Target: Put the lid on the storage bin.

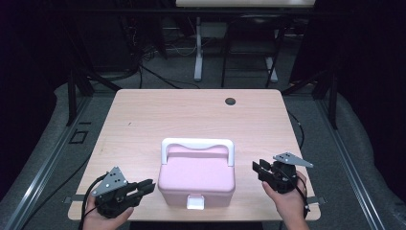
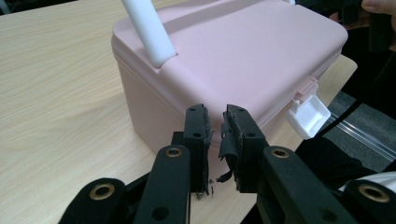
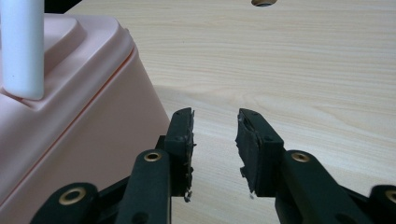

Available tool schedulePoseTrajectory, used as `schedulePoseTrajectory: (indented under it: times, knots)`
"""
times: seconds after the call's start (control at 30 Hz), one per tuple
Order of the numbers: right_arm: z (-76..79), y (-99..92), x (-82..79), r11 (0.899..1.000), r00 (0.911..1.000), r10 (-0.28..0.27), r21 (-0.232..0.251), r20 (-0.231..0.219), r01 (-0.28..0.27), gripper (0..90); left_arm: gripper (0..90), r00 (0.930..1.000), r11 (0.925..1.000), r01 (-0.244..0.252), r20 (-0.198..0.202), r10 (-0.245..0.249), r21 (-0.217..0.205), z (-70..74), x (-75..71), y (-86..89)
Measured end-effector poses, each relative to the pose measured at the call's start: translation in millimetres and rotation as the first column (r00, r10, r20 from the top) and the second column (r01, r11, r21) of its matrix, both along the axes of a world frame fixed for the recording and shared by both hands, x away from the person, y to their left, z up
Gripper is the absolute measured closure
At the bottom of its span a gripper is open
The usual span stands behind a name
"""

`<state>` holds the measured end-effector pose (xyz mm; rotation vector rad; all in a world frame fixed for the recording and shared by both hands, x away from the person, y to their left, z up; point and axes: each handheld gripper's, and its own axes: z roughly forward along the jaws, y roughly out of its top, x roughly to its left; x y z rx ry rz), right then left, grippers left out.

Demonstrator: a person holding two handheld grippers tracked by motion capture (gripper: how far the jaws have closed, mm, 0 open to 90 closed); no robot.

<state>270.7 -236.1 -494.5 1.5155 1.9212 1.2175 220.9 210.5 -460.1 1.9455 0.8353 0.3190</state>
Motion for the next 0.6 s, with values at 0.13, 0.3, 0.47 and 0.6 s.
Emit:
schedulePoseTrajectory:
  times: [0.13,0.3,0.47,0.6]
  knots:
    - [-0.7,-0.7,0.6,1.000,1.0000,-0.002,0.001,-0.005,0.002,65.6,75.3,0.9999,0.9999,-0.012,-0.001,0.012,-0.004,-0.8,4.0,2.0]
    - [-1.0,0.4,0.6,1.000,1.0000,0.002,-0.004,-0.004,-0.002,65.3,68.8,0.9993,0.9993,-0.037,-0.001,0.037,0.002,1.0,15.3,4.5]
    - [-1.6,-0.2,1.0,1.000,1.0000,0.001,-0.004,-0.004,-0.001,65.1,63.9,0.9982,0.9983,-0.059,-0.007,0.059,0.001,4.1,29.9,5.9]
    - [-2.0,-2.1,1.5,1.000,1.0000,-0.008,0.002,-0.004,0.008,65.0,62.2,0.9960,0.9959,-0.089,0.000,0.089,-0.017,4.7,44.2,6.8]
